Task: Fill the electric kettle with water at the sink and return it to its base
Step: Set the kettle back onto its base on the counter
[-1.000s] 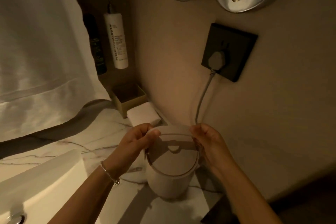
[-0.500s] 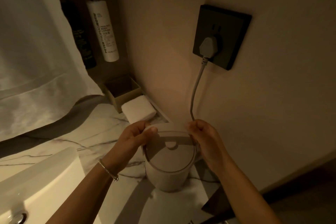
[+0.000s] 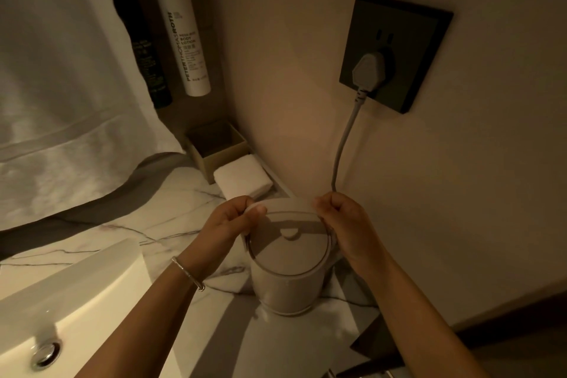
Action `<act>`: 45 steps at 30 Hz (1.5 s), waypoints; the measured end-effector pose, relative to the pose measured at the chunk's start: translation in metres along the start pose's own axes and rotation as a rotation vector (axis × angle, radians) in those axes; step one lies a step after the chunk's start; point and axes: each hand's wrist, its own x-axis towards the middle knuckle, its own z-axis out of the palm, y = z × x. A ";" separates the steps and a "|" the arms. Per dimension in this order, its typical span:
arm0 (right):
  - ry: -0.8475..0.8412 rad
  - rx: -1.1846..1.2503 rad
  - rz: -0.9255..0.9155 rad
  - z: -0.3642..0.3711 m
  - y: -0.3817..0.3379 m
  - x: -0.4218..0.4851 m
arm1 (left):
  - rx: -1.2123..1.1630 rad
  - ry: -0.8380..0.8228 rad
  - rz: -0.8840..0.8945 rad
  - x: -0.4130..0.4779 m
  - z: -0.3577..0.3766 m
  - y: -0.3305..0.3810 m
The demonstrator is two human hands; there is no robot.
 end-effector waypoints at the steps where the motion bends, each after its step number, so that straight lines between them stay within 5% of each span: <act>1: -0.009 -0.002 0.002 0.001 -0.001 0.000 | -0.008 0.002 -0.005 -0.001 0.000 0.000; 24: -0.217 -0.111 0.018 -0.017 -0.006 -0.027 | 0.005 0.252 -0.285 -0.036 -0.006 0.002; 33: -0.081 -0.465 -0.171 -0.015 0.007 -0.073 | -0.005 0.313 -0.386 -0.070 0.001 -0.014; 45: -0.149 -0.629 -0.026 -0.010 0.063 -0.108 | 0.088 0.344 -0.402 -0.087 0.012 -0.046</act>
